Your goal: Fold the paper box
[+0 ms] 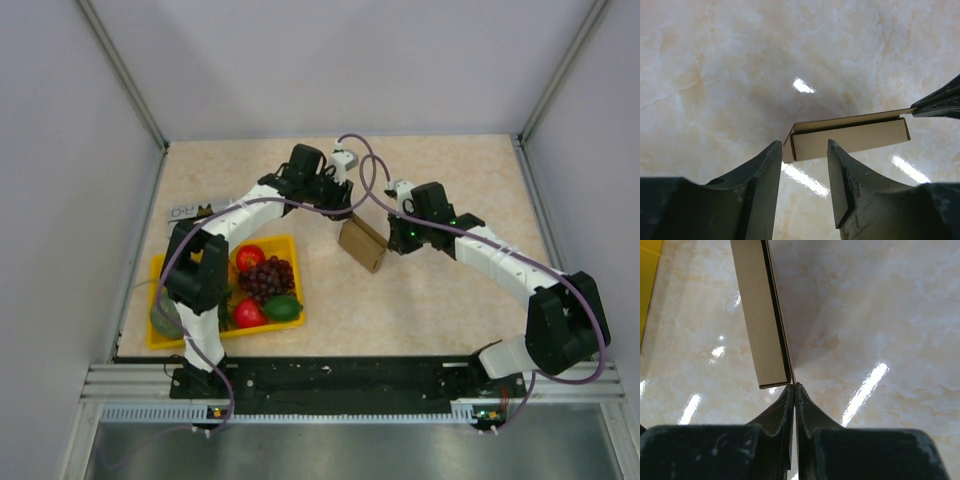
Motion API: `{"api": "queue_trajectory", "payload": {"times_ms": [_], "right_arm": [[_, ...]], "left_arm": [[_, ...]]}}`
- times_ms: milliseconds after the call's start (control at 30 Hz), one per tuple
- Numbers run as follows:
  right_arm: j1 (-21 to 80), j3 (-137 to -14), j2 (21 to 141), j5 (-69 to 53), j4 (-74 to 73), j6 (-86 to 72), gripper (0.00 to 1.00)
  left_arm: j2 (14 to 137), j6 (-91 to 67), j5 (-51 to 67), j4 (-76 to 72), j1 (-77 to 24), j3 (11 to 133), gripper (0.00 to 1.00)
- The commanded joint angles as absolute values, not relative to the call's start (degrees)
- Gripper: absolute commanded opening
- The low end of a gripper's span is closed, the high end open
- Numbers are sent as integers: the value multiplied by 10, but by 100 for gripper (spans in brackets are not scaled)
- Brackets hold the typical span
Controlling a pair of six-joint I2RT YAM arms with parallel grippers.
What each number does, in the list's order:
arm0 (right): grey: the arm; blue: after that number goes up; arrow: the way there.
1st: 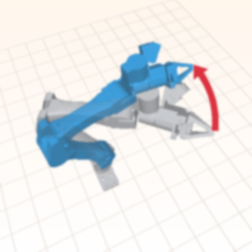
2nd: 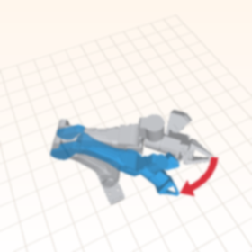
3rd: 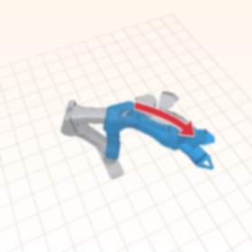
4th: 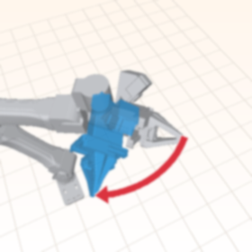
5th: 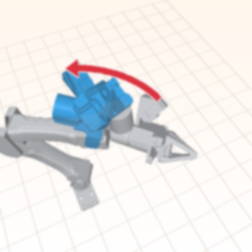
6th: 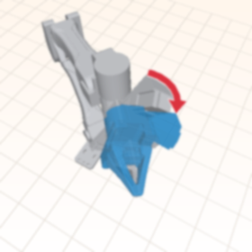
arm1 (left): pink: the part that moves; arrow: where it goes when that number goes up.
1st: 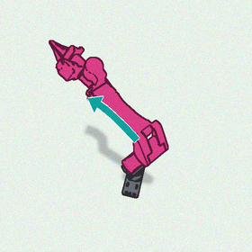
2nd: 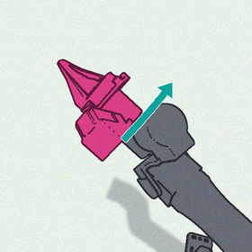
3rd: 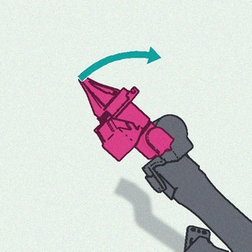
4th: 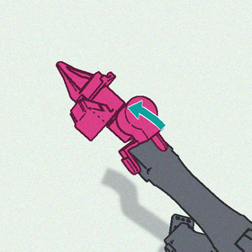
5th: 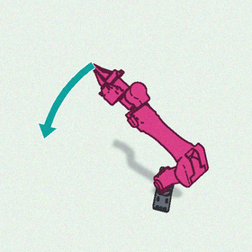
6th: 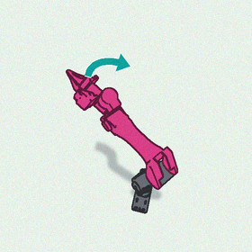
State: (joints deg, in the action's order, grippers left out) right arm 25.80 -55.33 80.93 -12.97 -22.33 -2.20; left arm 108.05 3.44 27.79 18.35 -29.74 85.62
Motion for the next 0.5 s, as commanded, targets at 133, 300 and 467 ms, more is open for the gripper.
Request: {"api": "queue_trajectory", "payload": {"times_ms": [133, 300, 467], "right_arm": [[265, -584, 801, -135, -211, -3, 0], [266, -583, 799, -134, -211, -3, 0], [265, -582, 799, -131, -211, -2, 0]], "left_arm": [[1130, 95, 336, 215, -291, 939, 36], [1134, 110, 332, 217, -290, 936, 29], [1131, 110, 333, 208, -289, 922, 27]]}}
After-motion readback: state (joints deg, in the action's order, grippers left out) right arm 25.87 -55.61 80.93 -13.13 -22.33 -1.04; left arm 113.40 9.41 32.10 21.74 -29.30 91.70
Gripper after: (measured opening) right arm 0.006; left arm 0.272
